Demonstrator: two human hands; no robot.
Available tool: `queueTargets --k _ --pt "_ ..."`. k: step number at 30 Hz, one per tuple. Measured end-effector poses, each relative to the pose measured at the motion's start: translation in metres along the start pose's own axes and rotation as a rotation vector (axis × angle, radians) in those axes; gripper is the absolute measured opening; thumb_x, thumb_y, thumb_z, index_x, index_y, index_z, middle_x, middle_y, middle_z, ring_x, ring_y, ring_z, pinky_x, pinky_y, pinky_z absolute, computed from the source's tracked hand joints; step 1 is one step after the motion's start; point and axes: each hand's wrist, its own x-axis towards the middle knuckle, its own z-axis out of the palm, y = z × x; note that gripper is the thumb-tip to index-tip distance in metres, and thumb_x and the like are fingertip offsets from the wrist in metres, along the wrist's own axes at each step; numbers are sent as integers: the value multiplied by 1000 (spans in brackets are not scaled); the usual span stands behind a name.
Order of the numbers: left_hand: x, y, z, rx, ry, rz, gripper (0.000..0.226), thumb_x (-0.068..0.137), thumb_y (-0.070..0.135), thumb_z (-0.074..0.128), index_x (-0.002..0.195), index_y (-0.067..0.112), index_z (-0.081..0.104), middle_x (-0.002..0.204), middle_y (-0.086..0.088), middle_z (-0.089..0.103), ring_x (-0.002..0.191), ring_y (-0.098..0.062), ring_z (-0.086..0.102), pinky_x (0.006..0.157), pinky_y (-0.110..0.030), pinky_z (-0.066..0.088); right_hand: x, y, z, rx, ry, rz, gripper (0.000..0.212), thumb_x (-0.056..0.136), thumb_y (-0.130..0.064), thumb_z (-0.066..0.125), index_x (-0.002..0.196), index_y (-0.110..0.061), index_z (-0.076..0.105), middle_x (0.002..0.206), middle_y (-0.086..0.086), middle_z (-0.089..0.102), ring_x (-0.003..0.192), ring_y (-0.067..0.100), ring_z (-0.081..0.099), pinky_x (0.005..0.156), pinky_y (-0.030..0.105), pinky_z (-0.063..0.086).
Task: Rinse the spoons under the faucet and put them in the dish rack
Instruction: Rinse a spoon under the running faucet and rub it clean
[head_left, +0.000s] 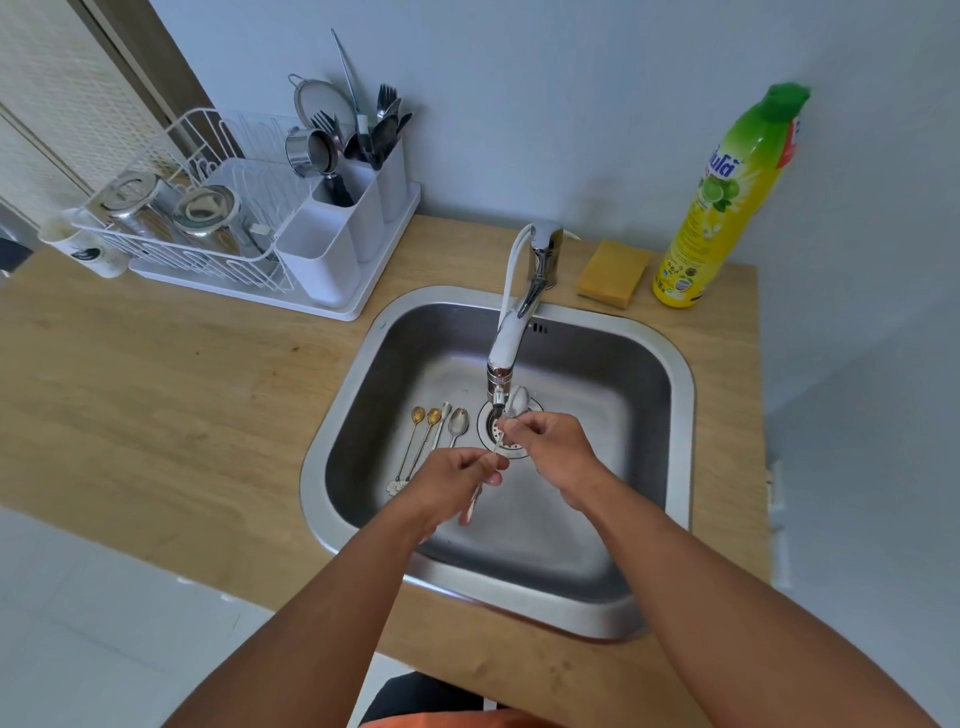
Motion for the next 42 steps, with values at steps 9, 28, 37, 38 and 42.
queueTargets --k 9,28,37,38,42 --pt "0 17 6 -73 -27 -62 31 103 42 55 103 25 81 83 10 77 85 -12 66 70 -25 46 -2 -2 -2 -1 36 9 15 93 -30 74 82 -23 81 80 -9 79 72 -1 69 68 16 46" --pt "10 24 -3 -200 -67 -319 12 92 37 77 97 29 85 113 0 75 101 -19 68 71 -36 54 -4 -3 -2 67 22 70 16 97 -31 70 92 -21 81 85 -14 79 51 -9 57 57 17 38" --pt "22 0 22 -131 187 -105 8 84 30 86 89 26 82 69 15 76 66 0 67 54 -12 47 -8 6 10 -52 57 72 25 97 -34 68 83 -15 78 84 3 78 76 12 66 70 27 49" --pt "20 -1 22 -132 186 -111 10 84 34 85 92 28 81 73 15 77 71 -4 67 53 -14 46 -8 5 9 -77 58 78 28 97 -35 67 83 -14 77 86 6 78 76 13 65 69 28 49" --pt "15 3 20 -232 139 -259 18 86 48 80 94 32 81 92 13 78 81 -10 70 58 -26 50 -4 -4 5 -56 36 91 22 98 -29 65 78 -26 76 89 -9 76 83 5 66 70 21 46"
